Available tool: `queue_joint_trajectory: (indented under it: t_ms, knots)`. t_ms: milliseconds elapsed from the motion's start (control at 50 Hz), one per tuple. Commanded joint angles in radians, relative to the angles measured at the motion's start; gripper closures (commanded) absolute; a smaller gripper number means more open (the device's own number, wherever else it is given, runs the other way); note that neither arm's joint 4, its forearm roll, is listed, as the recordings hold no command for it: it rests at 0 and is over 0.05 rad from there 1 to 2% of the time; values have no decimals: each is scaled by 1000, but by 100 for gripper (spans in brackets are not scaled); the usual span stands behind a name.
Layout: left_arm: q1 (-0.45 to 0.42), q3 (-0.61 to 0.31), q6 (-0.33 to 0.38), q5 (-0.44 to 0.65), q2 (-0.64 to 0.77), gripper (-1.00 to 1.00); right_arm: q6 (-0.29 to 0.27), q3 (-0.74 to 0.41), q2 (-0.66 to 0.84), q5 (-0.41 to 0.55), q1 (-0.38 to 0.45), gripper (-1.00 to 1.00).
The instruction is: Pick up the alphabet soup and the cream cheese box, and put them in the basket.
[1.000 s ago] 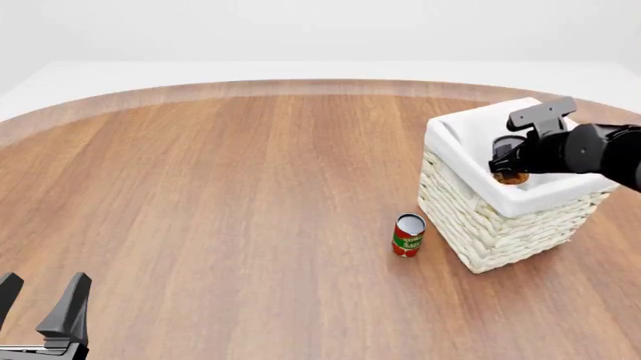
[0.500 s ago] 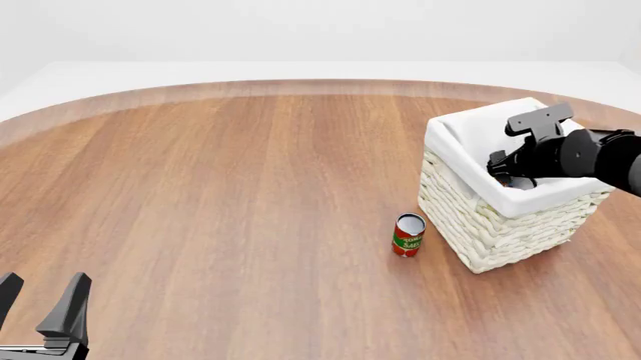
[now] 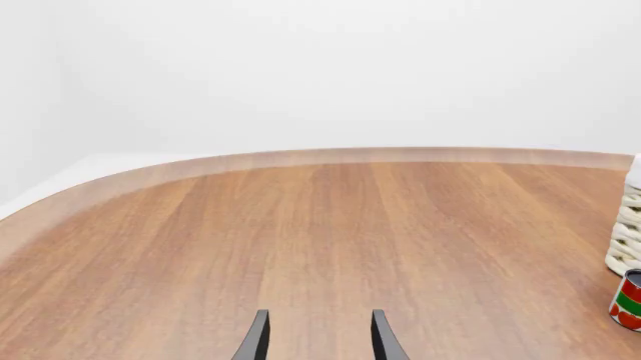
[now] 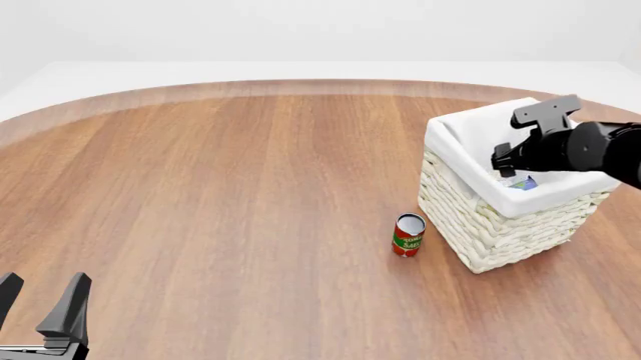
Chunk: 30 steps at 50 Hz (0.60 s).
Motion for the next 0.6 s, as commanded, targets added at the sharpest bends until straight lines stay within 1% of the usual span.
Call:
queue_joint_trajectory:
  t_ms: [20, 40, 80, 100, 160, 180, 240, 600]
  knots:
    - [0, 0, 0, 0, 0, -100, -1, 5, -27, 5, -1, -100]
    - [0, 0, 0, 0, 0, -100, 0, -14, -39, 33, -2, -100]
    - [0, 0, 0, 0, 0, -100, -1, 2, -38, 12, -2, -100]
    - [0, 0, 0, 0, 0, -100, -2, -6, -50, 30, 0, -100]
    - [0, 0, 0, 0, 0, -100, -3, 5, -57, 19, 0, -100]
    - [0, 0, 0, 0, 0, -100, -3, -14, -71, 47, 0, -100]
    - [0, 0, 0, 0, 0, -100, -4, 10, -82, 28, 2, -100]
    - [0, 0, 0, 0, 0, -100, 1, 39, -198, 62, 24, -100]
